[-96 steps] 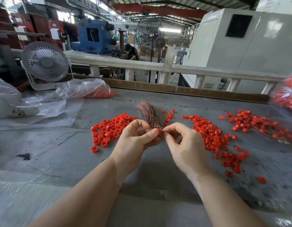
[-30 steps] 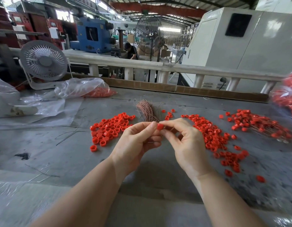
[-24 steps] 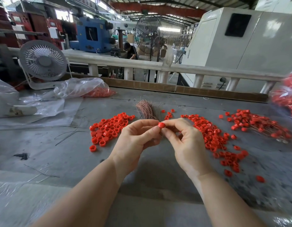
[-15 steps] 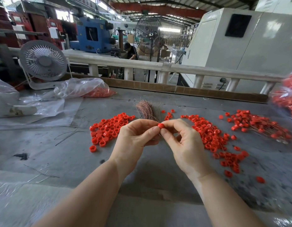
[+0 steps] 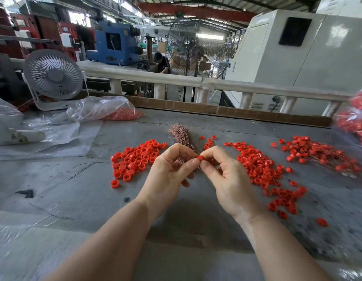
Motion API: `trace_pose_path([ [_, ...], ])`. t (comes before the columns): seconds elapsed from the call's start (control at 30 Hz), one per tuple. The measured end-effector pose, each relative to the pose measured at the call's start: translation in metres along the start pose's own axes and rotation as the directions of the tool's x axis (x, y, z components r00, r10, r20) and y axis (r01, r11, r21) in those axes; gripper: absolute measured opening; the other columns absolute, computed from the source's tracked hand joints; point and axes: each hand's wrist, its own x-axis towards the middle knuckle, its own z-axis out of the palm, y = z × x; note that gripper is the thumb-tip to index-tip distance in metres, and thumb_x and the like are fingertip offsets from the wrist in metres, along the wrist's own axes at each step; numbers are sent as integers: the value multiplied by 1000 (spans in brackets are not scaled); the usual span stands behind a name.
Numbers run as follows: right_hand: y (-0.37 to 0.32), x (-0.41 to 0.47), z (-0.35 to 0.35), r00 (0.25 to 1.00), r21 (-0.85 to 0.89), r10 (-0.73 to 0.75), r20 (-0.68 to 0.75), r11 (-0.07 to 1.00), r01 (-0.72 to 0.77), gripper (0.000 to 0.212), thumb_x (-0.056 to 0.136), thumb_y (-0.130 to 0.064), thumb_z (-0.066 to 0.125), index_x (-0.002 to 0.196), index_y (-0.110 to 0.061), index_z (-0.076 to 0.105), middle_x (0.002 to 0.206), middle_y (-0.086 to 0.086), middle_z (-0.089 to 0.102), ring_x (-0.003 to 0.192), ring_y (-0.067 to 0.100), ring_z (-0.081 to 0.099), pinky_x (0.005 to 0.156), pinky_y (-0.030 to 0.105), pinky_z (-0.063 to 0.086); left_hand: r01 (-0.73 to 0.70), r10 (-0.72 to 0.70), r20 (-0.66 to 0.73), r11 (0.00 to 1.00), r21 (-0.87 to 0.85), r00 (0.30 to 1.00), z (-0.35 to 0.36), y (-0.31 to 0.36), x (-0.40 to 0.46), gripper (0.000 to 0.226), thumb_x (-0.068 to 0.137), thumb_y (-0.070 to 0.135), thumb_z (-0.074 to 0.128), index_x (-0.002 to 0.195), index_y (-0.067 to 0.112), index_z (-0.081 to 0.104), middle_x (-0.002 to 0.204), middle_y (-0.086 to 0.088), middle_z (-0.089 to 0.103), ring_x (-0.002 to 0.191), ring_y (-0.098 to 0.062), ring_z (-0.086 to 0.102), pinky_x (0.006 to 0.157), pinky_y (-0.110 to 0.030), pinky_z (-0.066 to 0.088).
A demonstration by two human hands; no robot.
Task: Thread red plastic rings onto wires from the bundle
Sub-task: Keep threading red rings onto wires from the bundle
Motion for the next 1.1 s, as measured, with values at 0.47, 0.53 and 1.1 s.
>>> trace_pose_path([
  [0.47,3,-2,7,989,-140,-74,-127,989,56,3,87,-11,62,85,-9,64,78,-4,59,73,14,54,67,36,47,129,-131,0,974,-189,991,-1,-5,2,15,86,5,60,82,17,67,68,-1,59,60,-11,56,53,-22,49],
  [0.53,3,-2,6,984,-206,-126,-123,973,99,5,85,-12,63,85,-8,66,79,-1,61,76,18,57,68,39,48,182,-184,18,952,-245,983,0,-7,2,8,85,10,61,83,15,67,68,-1,63,60,-10,58,55,-21,50],
  [1.1,1,-1,4,951,-315,-230,-207,936,158,10,75,-5,71,84,-8,68,83,2,65,81,25,61,74,47,49,299,-341,41,755,-584,939,-5,-10,7,18,62,-2,64,76,9,65,72,-7,70,66,-12,67,63,-20,56],
])
